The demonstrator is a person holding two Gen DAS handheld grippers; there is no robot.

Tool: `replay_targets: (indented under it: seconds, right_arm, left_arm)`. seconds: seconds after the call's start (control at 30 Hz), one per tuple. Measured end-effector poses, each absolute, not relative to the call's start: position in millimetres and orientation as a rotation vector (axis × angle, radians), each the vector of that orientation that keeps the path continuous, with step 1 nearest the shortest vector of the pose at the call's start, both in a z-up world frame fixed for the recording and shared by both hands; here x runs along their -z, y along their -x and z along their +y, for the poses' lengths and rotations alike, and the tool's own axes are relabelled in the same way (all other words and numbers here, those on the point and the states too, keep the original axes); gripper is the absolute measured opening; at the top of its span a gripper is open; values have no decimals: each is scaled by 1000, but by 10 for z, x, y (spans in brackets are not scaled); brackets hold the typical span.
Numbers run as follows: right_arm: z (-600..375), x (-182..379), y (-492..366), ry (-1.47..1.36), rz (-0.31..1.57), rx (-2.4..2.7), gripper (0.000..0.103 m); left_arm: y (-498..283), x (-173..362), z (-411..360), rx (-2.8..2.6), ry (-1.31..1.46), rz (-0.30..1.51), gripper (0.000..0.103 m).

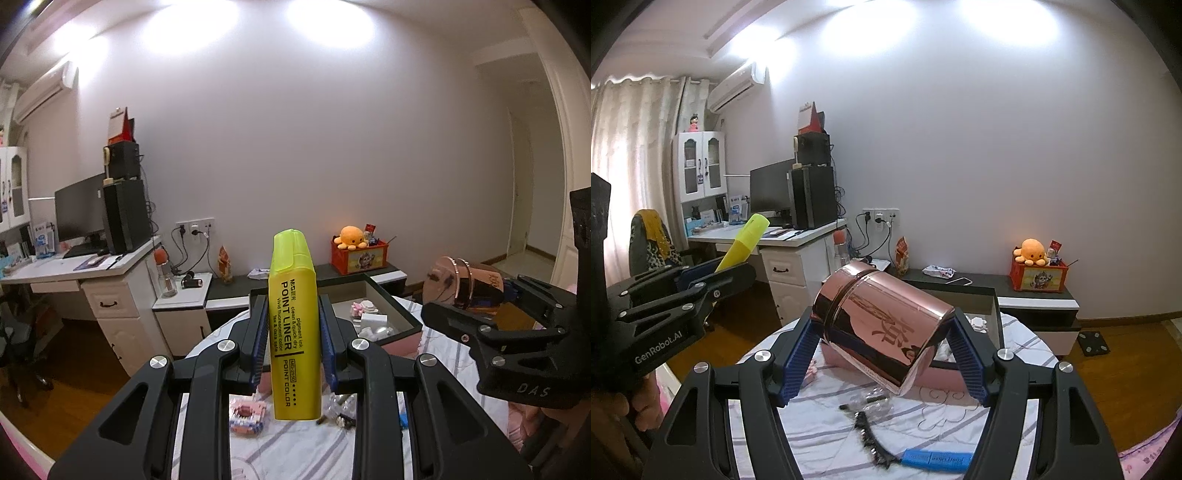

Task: Organize rigid objects
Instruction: 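Carry the copper cup and yellow highlighter into the pink box and release both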

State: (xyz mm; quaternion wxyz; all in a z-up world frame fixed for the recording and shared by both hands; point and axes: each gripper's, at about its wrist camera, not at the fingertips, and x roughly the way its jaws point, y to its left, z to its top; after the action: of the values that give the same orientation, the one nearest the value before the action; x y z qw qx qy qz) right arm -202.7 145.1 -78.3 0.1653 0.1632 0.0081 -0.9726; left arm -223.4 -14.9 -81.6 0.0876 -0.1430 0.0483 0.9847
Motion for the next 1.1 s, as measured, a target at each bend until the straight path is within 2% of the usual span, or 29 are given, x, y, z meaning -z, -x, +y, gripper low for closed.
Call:
replay_targets:
  seconds: [0.3,0.47,0.7,0.77,0.93,1.1]
  right_arm:
    - [1619,899,2585,-495,-3,2808,70]
    - [1659,1117,2998,-585,-26,2797,70]
    - [1741,1380,3192,-704,-59,2755,70]
    - [1761,1414,3192,-719,-66,2747,70]
    - [1777,1451,3178,-728,-84,2736,70]
    - [1735,1490,3154,-753,-93,2719,70]
  left_arm:
    - [2869,894,79,-2885,471,140,26]
    - [3361,1233,137,-2840,645,121,26]
    - [3365,1629,-148,-2821,826,65,27]
    - [3321,1744,-223,-2826,895,30,30]
    - [3123,2002,-189,-2799,1002,25,51]
    - [2998,2249,-120,-2751,1136,31,58]
